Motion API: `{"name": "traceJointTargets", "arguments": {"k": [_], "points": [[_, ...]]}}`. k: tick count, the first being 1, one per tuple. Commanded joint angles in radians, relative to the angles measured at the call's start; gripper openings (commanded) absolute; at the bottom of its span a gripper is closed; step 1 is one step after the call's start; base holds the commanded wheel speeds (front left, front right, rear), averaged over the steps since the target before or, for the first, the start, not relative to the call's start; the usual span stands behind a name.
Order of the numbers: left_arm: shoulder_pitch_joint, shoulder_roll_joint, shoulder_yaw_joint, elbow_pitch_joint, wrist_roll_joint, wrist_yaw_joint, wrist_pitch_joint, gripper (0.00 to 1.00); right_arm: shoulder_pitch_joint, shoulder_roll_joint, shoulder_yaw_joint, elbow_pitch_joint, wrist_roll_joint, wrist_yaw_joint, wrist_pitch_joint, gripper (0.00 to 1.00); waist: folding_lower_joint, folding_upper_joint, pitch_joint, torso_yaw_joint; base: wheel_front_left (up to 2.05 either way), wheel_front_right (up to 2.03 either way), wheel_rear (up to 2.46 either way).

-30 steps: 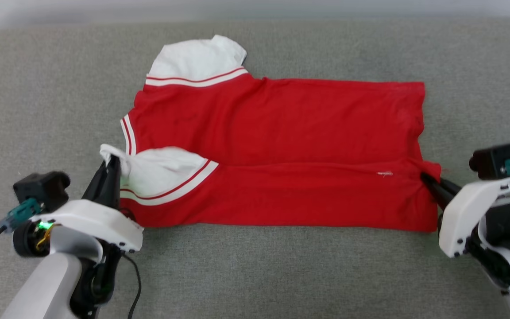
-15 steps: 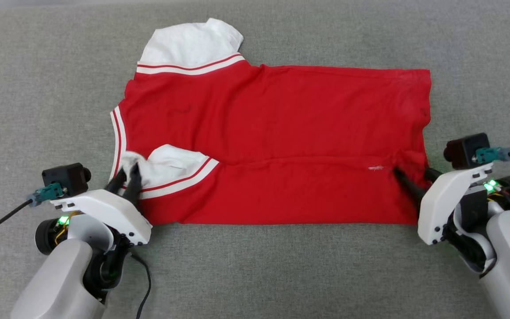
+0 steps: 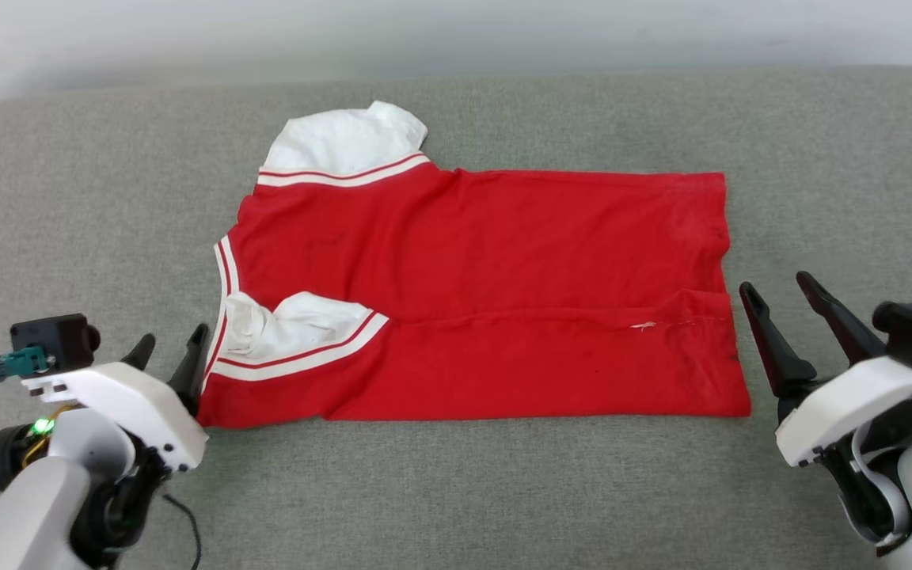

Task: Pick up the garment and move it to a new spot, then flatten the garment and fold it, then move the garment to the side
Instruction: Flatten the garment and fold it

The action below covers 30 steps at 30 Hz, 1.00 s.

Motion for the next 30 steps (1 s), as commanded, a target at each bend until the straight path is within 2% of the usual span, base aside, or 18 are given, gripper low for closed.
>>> {"name": "traceJointTargets", "arguments": {"k": [1, 7, 12, 19, 25, 26, 27, 30], "points": [[0.027, 0.028, 0.003, -0.032, -0.013, 0.012, 0.040, 1.00, 0.035, 0.020, -0.028, -0.032, -0.018, -0.001, -0.019, 1.00, -0.0001, -0.0001, -0.019, -0.008, 0.00, 0.00, 0.00], [0.098, 0.151, 0.003, -0.164, -0.070, 0.051, 0.243, 1.00, 0.122, 0.092, -0.120, -0.166, -0.091, -0.001, -0.030, 1.00, -0.0001, -0.0001, -0.039, -0.038, 0.00, 0.00, 0.00], [0.150, 0.214, 0.013, -0.222, -0.136, 0.098, 0.381, 1.00, 0.167, 0.145, -0.146, -0.271, -0.128, -0.001, -0.015, 1.00, -0.0001, -0.0001, -0.016, -0.078, 0.00, 0.00, 0.00], [0.145, 0.221, 0.023, -0.205, -0.182, 0.123, 0.440, 1.00, 0.171, 0.168, -0.139, -0.350, -0.142, -0.001, -0.011, 1.00, -0.0001, -0.0001, 0.045, -0.118, 0.00, 0.00, 0.00], [0.129, 0.194, -0.016, -0.147, -0.211, 0.108, 0.512, 1.00, 0.158, 0.168, -0.137, -0.364, -0.133, -0.001, -0.010, 1.00, -0.0001, -0.0001, 0.087, -0.143, 0.00, 0.00, 0.00], [0.128, 0.172, -0.032, -0.135, -0.225, 0.098, 0.531, 0.40, 0.160, 0.165, -0.142, -0.359, -0.132, -0.001, -0.008, 1.00, -0.0001, -0.0001, 0.090, -0.147, 0.00, 0.00, 0.00], [0.124, 0.161, -0.033, -0.132, -0.231, 0.095, 0.531, 0.00, 0.161, 0.163, -0.145, -0.358, -0.131, -0.001, -0.005, 1.00, -0.0001, -0.0001, 0.091, -0.147, 0.00, 0.00, 0.00], [0.118, 0.148, -0.033, -0.126, -0.234, 0.089, 0.523, 0.00, 0.160, 0.157, -0.151, -0.355, -0.126, -0.001, 0.001, 1.00, -0.0001, -0.0001, 0.089, -0.147, 0.00, 0.00, 0.00]]}}
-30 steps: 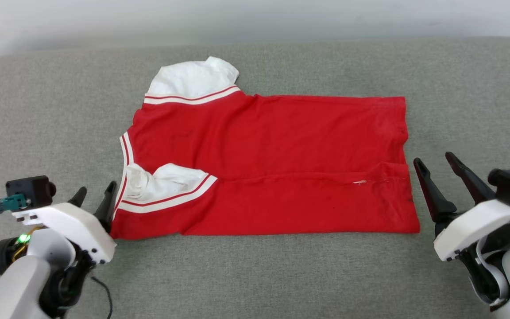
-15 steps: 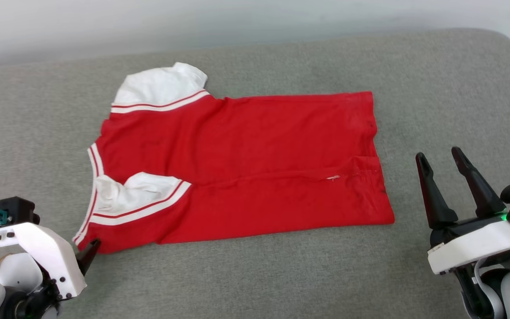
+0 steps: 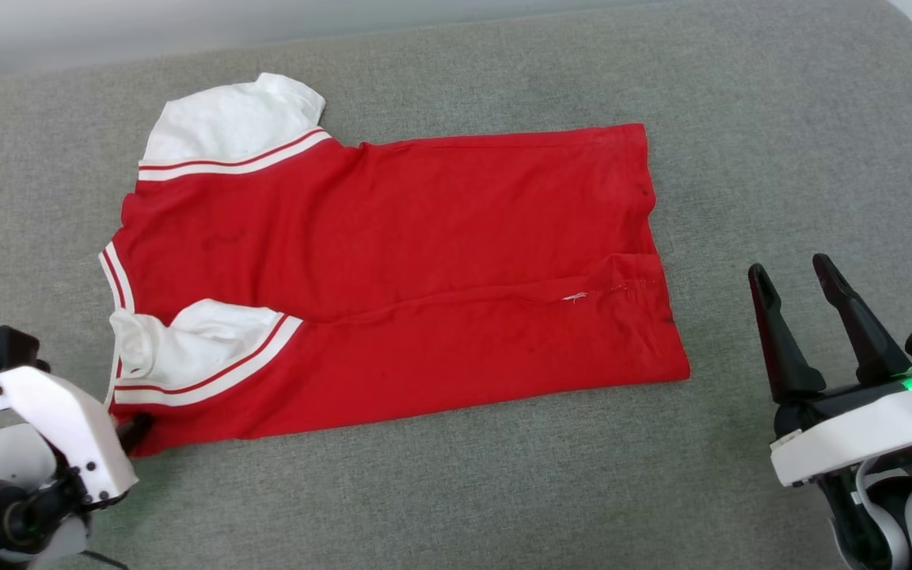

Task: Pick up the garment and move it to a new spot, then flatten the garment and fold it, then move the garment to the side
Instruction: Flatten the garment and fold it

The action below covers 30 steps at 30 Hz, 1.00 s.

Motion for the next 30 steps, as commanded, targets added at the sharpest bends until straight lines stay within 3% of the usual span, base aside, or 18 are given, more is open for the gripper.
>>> {"name": "traceJointTargets", "arguments": {"k": [1, 7, 13, 17, 29, 30], "points": [[0.022, -0.069, -0.048, 0.021, -0.008, -0.014, 0.005, 0.00, -0.002, -0.006, -0.004, 0.005, 0.011, -0.001, 0.012, 1.00, 0.0001, -0.0001, -0.004, 0.002, 0.00, 0.00, 0.00], [-0.008, -0.040, -0.017, -0.006, 0.039, -0.014, -0.070, 0.00, -0.002, -0.033, -0.023, 0.037, 0.063, -0.001, 0.136, 1.00, 0.0001, -0.0001, -0.028, 0.025, 0.00, 0.00, 0.00], [-0.022, -0.030, -0.010, -0.087, 0.084, 0.003, -0.118, 0.00, -0.035, -0.092, -0.019, 0.117, 0.144, -0.001, 0.468, 1.00, 0.0001, -0.0001, -0.036, 0.056, 0.00, 0.00, 0.00], [-0.034, -0.033, -0.023, -0.147, 0.109, 0.020, -0.121, 0.00, -0.077, -0.111, -0.004, 0.149, 0.179, -0.001, 0.635, 1.00, 0.0001, -0.0001, -0.019, 0.087, 0.00, 0.00, 0.00], [-0.073, -0.057, -0.063, -0.184, 0.136, 0.029, -0.104, 0.00, -0.203, -0.077, 0.096, 0.360, 0.227, 0.000, 0.775, 1.00, 0.0001, -0.0001, 0.026, 0.140, 0.00, 0.00, 0.00], [-0.074, -0.059, -0.065, -0.181, 0.135, 0.028, -0.105, 0.00, -0.206, -0.076, 0.105, 0.372, 0.228, 0.000, 0.778, 0.43, 0.0001, -0.0001, 0.026, 0.141, 0.00, 0.00, 0.00]]}}
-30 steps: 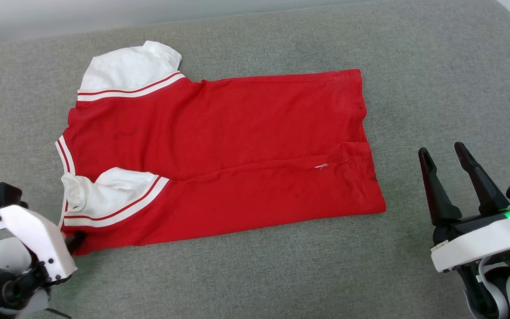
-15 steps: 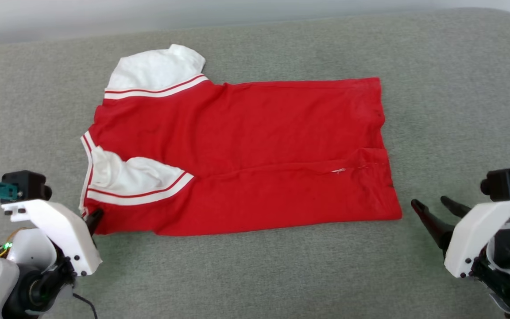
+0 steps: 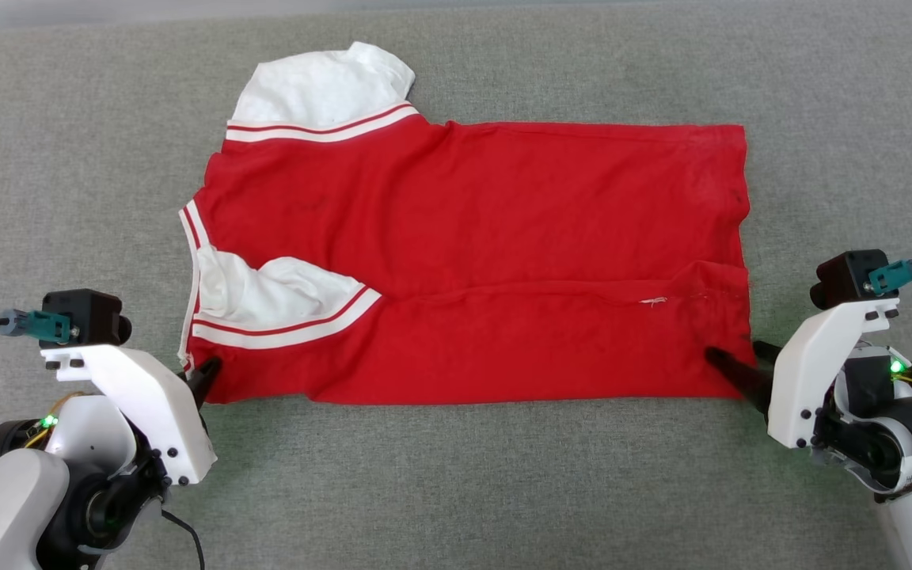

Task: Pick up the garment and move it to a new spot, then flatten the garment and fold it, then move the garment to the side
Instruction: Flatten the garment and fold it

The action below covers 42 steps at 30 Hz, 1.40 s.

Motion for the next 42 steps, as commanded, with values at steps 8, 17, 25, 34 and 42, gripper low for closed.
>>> {"name": "traceJointTargets", "arguments": {"k": [8, 17, 25, 34, 42], "points": [[0.004, -0.017, -0.004, 0.021, -0.011, -0.021, -0.019, 0.00, -0.002, -0.016, 0.039, 0.043, 0.008, 0.000, -0.008, 0.00, 0.0000, 0.0000, -0.043, 0.002, 0.00, 0.00, 0.00], [0.058, -0.032, 0.012, 0.031, -0.039, -0.028, -0.054, 0.00, 0.029, -0.046, 0.031, 0.009, 0.009, 0.000, -0.018, 0.00, 0.0000, 0.0000, -0.144, 0.009, 0.00, 0.00, 0.00], [0.175, -0.018, 0.025, 0.010, -0.064, 0.000, -0.076, 0.00, 0.120, -0.040, -0.007, -0.044, 0.012, 0.000, 0.029, 0.00, 0.0000, 0.0000, -0.233, 0.011, 0.00, 0.00, 0.00], [0.194, -0.085, 0.002, 0.086, -0.060, -0.008, -0.128, 1.00, 0.215, 0.002, -0.053, -0.075, -0.020, 0.000, -0.013, 1.00, 0.0000, 0.0000, -0.226, 0.008, 0.00, 0.00, 0.00], [0.123, -0.111, 0.058, 0.129, 0.021, 0.005, -0.304, 1.00, 0.233, -0.003, -0.065, -0.169, -0.093, 0.000, -0.320, 1.00, 0.0000, 0.0000, -0.227, -0.022, 0.00, 0.00, 0.00]]}}
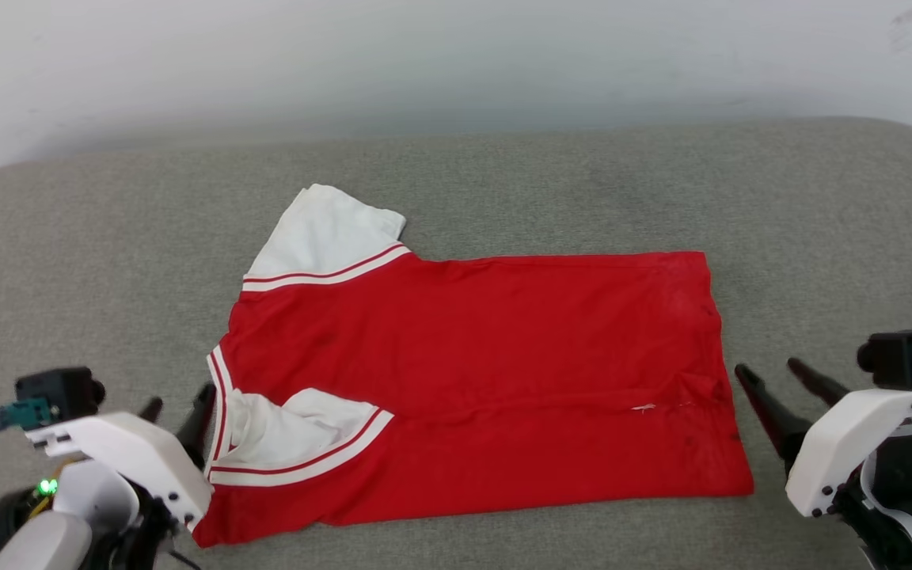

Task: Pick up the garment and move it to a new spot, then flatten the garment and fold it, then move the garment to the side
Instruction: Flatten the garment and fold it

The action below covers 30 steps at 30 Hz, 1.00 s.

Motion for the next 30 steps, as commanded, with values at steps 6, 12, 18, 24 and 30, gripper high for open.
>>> {"name": "traceJointTargets", "arguments": {"k": [6, 12, 18, 24, 30], "points": [[-0.079, 0.001, 0.034, -0.017, 0.055, 0.021, -0.079, 1.00, 0.004, 0.042, -0.048, -0.070, -0.086, 0.000, -0.191, 1.00, 0.0000, 0.0000, -0.001, -0.037, 0.00, 0.00, 0.00], [-0.204, -0.003, 0.035, -0.004, 0.105, 0.023, -0.109, 1.00, -0.029, 0.089, -0.086, -0.142, -0.149, 0.000, -0.317, 1.00, 0.0000, 0.0000, 0.056, -0.068, 0.00, 0.00, 0.00], [-0.381, 0.008, 0.026, 0.067, 0.126, -0.007, -0.064, 1.00, -0.080, 0.116, -0.081, -0.195, -0.170, 0.000, -0.387, 1.00, 0.0000, 0.0000, 0.181, -0.116, 0.00, 0.00, 0.00], [-0.578, 0.045, -0.008, 0.169, 0.128, -0.081, 0.058, 1.00, -0.133, 0.136, -0.060, -0.211, -0.161, 0.000, -0.451, 1.00, 0.0000, 0.0000, 0.295, -0.169, 0.00, 0.00, 0.00], [-0.760, 0.111, -0.053, 0.259, 0.129, -0.147, 0.256, 1.00, -0.167, 0.144, -0.030, -0.193, -0.148, 0.000, -0.489, 1.00, 0.0000, 0.0000, 0.355, -0.221, 0.00, 0.00, 0.00]]}}
